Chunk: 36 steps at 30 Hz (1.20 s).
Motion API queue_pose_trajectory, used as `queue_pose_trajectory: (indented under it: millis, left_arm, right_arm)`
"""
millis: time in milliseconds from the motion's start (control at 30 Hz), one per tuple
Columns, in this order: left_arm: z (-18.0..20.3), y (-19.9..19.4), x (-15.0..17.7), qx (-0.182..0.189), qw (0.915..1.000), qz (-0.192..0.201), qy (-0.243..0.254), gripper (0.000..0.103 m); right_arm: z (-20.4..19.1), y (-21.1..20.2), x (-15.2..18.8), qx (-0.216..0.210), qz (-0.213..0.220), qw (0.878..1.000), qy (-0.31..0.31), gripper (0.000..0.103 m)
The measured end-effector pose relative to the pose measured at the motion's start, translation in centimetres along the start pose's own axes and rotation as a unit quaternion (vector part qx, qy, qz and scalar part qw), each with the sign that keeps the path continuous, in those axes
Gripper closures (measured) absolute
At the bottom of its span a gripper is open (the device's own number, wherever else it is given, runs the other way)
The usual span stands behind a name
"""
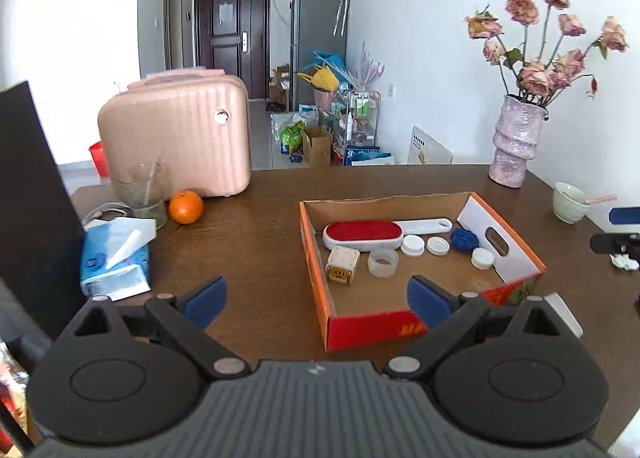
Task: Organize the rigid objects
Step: 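Lift both tools out of the box toward the frosted container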
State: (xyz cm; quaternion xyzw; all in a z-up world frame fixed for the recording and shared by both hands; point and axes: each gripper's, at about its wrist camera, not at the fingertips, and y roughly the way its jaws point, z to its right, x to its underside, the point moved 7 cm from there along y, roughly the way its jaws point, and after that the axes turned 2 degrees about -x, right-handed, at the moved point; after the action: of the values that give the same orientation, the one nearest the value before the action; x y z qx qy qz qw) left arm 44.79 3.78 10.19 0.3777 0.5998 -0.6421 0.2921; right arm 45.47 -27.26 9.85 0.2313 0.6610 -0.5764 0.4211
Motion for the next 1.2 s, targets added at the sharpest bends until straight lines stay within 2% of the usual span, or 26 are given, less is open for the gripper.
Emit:
queue_pose_trajectory:
  millis: [167, 300, 367, 433, 533, 600, 667, 733, 800, 900, 1033, 1200]
  left_arm:
    - [-0.2, -4.0, 1.1, -0.003, 0.9997, 0.022, 0.005, 0.002]
    - [-0.5, -7.4, 3.9, -0.036, 0.9981, 0.049, 0.008, 0.0]
    - [-0.1, -10.0, 6.4, -0.039, 0.9949, 0.091, 0.015, 0.0]
    - [0.4, -11.9, 9.4, -0.031, 0.9938, 0.105, 0.019, 0.0]
    - [1.0, -14.0, 13.9, -0.033, 0.994, 0.104, -0.002, 0.0]
    - [1.4, -15.6, 17.2, -0.057, 0.9929, 0.104, -0.011, 0.0]
    - [1.9, -16.8, 20.0, -0.064, 0.9923, 0.105, -0.016, 0.0]
    - [2.4, -16.6, 21.8, -0.048, 0.996, 0.074, -0.013, 0.0]
    - [2.7, -16.2, 22.1, -0.05, 0.9972, 0.055, -0.001, 0.0]
    - [2.8, -16.3, 21.3, -0.056, 0.9956, 0.074, -0.015, 0.0]
    - [2.9, -15.5, 20.7, -0.06, 0.9945, 0.08, -0.032, 0.0]
    - [3.9, -12.4, 20.5, -0.053, 0.9975, 0.043, -0.019, 0.0]
  right_arm:
    - [-1.9, -3.1, 0.8, -0.012, 0.018, 1.0, 0.008, 0.02]
    - [-3.1, -5.5, 2.9, -0.006, 0.045, 0.999, 0.023, 0.017]
    - [-3.9, -7.3, 5.0, -0.012, 0.065, 0.997, 0.031, 0.015]
    - [-4.5, -8.9, 7.5, -0.023, 0.079, 0.996, 0.042, 0.014]
    - [-5.2, -11.0, 11.7, -0.014, 0.086, 0.994, 0.069, 0.014]
    - [-5.6, -13.1, 14.6, 0.017, 0.101, 0.99, 0.092, 0.014]
    - [-6.1, -14.9, 17.6, 0.013, 0.111, 0.988, 0.107, 0.013]
    - [-6.4, -15.6, 20.0, -0.002, 0.098, 0.987, 0.127, 0.013]
    - [-6.2, -15.6, 21.2, 0.008, 0.077, 0.989, 0.127, 0.013]
    - [-5.9, -16.1, 21.2, 0.035, 0.086, 0.989, 0.115, 0.013]
    - [-5.5, -16.0, 21.1, 0.029, 0.096, 0.988, 0.118, 0.013]
    - [-4.3, -14.6, 21.4, 0.036, 0.092, 0.987, 0.128, 0.015]
